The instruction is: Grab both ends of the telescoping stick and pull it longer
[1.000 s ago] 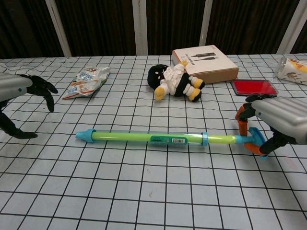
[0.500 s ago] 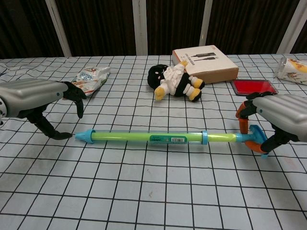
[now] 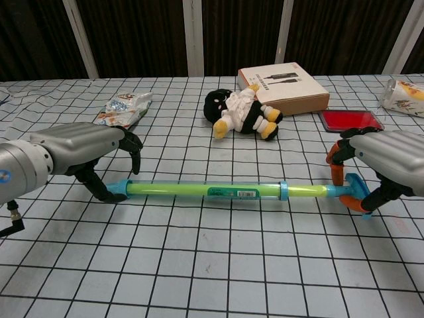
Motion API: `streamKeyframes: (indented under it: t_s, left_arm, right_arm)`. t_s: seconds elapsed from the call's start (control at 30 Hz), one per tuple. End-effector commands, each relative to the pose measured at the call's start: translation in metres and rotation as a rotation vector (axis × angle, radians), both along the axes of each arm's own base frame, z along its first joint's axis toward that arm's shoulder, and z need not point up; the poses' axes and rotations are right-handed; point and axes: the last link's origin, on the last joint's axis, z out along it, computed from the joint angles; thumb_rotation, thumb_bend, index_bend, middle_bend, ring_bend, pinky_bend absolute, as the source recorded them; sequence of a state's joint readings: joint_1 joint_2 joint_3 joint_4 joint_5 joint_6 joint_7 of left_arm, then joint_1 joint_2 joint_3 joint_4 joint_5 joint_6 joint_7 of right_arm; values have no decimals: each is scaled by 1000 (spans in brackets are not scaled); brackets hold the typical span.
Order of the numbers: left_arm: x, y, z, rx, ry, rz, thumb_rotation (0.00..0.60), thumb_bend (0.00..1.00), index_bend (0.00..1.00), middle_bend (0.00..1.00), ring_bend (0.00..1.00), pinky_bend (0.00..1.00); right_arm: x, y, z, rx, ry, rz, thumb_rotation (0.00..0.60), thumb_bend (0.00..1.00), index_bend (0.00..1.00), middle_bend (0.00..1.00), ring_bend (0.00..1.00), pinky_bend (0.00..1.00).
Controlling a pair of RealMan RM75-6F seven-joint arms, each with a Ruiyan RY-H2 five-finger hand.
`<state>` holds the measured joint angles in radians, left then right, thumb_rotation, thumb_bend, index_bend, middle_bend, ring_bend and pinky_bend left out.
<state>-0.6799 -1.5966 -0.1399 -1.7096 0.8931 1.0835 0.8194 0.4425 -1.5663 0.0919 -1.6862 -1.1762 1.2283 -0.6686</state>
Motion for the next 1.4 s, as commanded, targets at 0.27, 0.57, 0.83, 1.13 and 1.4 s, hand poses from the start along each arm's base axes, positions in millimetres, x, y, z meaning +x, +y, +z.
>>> streamKeyframes:
  t_s: [0.27, 0.57, 0.83, 1.13, 1.4]
  left_arm:
    - [3, 2, -10, 11, 4, 3, 600, 412, 407, 113, 0, 0]
    - [0, 3, -14, 16, 9, 21, 600, 435, 473, 130, 0, 0]
    - [0, 4, -12, 29, -10, 29, 600, 475, 543, 144, 0, 0]
    - [-2, 2, 1, 33, -18, 12, 600, 476, 545, 145, 0, 0]
    - [-6, 0, 15, 42, -14, 8, 600, 476, 545, 144, 0, 0]
  right_arm:
    - [2, 2, 1, -2, -2, 7, 600, 511, 691, 246, 0, 0]
    - [1, 2, 3, -4, -3, 7, 600, 513, 692, 246, 0, 0]
    - [1, 2, 5, -9, -3, 8, 600, 513, 691, 246, 0, 0]
    - [2, 0, 11, -27, 5, 22, 600, 514, 696, 246, 0, 0]
    - [-1, -2, 21, -50, 13, 22, 600, 514, 697, 246, 0, 0]
